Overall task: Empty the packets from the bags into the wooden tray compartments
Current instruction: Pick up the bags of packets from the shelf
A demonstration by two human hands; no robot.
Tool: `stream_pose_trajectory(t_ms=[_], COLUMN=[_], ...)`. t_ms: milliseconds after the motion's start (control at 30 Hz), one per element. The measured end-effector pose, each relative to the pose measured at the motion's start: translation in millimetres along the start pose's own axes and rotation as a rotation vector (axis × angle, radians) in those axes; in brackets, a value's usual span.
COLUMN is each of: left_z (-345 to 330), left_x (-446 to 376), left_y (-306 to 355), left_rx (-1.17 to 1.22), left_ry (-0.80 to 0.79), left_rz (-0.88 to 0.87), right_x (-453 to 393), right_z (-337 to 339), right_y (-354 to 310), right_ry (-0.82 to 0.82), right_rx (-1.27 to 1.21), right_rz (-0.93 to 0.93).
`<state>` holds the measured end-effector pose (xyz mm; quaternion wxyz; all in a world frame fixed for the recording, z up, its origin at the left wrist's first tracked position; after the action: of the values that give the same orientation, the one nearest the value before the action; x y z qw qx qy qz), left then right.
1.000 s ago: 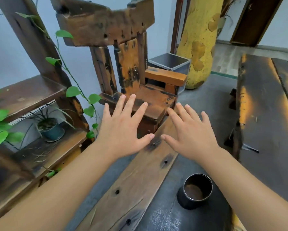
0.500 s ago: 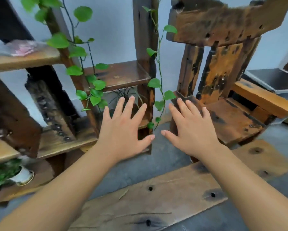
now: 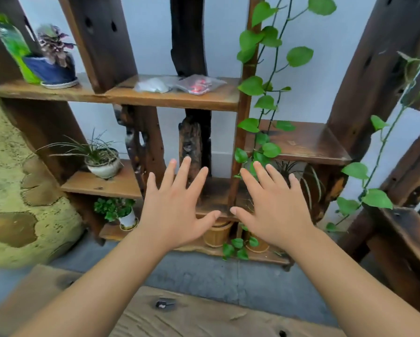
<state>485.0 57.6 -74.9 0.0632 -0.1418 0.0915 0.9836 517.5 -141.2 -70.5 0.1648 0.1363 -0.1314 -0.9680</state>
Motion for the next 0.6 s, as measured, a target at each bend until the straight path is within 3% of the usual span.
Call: stream_pose_trajectory(t_ms=[600], left_z=[42], left_x=[39], left_y=[-81], left_rx=[-0.107], left_ry=[0.117], left_rz=[0.413], right_x=[-92], right_z=[15], right_y=[-104], right_ry=[0.112], right_rx=[-0.100], right_rz=[0.472])
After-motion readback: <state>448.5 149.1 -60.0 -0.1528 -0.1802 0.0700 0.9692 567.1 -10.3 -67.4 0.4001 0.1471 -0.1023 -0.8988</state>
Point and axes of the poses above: each hand's wrist, its own x-axis away from the middle knuckle, its own z-axis out of the back of the hand, y = z × x, the point moved 2 cm from there along -x, towards the middle knuckle, and after that the axes turned 15 degrees about x, right-handed, at the moved point
